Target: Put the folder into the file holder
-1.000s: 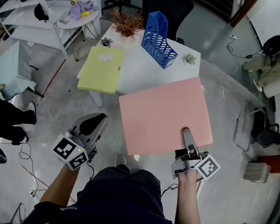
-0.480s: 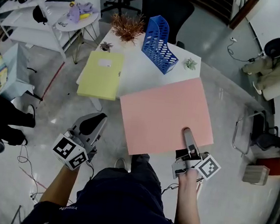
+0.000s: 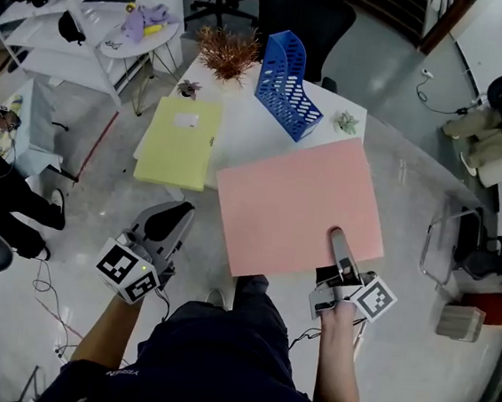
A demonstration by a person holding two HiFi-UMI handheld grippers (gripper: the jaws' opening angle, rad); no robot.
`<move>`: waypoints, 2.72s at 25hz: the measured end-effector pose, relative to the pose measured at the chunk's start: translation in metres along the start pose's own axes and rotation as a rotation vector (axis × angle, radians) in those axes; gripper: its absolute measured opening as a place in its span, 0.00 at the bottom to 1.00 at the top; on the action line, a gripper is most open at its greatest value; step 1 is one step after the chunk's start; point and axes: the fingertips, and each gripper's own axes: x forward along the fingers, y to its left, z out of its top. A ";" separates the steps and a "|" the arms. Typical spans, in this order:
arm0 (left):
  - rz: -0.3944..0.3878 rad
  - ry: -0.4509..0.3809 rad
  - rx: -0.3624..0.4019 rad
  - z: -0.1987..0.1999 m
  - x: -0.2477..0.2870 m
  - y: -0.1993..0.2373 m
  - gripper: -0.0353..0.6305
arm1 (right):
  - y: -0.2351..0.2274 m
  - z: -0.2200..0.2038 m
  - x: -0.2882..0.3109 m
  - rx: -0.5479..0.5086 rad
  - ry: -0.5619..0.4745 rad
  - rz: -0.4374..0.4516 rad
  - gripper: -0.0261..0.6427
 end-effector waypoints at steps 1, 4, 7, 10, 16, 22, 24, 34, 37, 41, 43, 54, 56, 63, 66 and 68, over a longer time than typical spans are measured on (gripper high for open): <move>0.002 0.003 0.000 0.000 0.005 0.001 0.13 | -0.004 0.003 0.003 0.005 0.002 0.000 0.44; 0.011 0.013 0.000 0.002 0.024 0.005 0.13 | -0.017 0.015 0.013 0.019 0.010 -0.003 0.44; 0.022 0.023 -0.001 0.001 0.045 0.006 0.13 | -0.034 0.028 0.023 0.028 0.023 -0.006 0.44; 0.035 0.035 -0.008 -0.001 0.065 0.008 0.13 | -0.048 0.041 0.035 0.049 0.033 -0.002 0.44; 0.064 0.051 -0.014 0.003 0.107 0.017 0.13 | -0.074 0.070 0.064 0.063 0.061 0.009 0.44; 0.082 0.061 -0.015 0.006 0.152 0.024 0.13 | -0.098 0.102 0.090 0.058 0.080 0.016 0.43; 0.089 0.064 -0.015 0.008 0.166 0.024 0.13 | -0.105 0.114 0.098 0.049 0.085 0.022 0.43; 0.128 0.061 -0.016 0.014 0.219 0.037 0.13 | -0.119 0.177 0.147 -0.049 0.090 0.070 0.43; 0.136 0.060 -0.015 0.016 0.231 0.040 0.13 | -0.118 0.195 0.161 -0.110 0.094 0.091 0.43; 0.147 0.058 -0.012 0.019 0.242 0.044 0.13 | -0.117 0.214 0.177 -0.170 0.092 0.105 0.43; 0.152 0.052 -0.009 0.021 0.245 0.046 0.13 | -0.117 0.224 0.183 -0.198 0.086 0.109 0.43; 0.162 0.032 -0.010 0.027 0.260 0.048 0.13 | -0.097 0.260 0.211 -0.408 0.084 0.137 0.43; 0.162 0.030 -0.012 0.028 0.262 0.051 0.13 | -0.095 0.262 0.216 -0.432 0.084 0.135 0.43; 0.157 0.024 -0.022 0.028 0.272 0.063 0.13 | -0.086 0.264 0.233 -0.528 0.093 0.128 0.43; 0.152 0.026 -0.026 0.028 0.274 0.068 0.13 | -0.079 0.262 0.240 -0.575 0.100 0.128 0.43; 0.149 0.025 -0.027 0.030 0.275 0.073 0.13 | -0.073 0.261 0.246 -0.606 0.104 0.134 0.43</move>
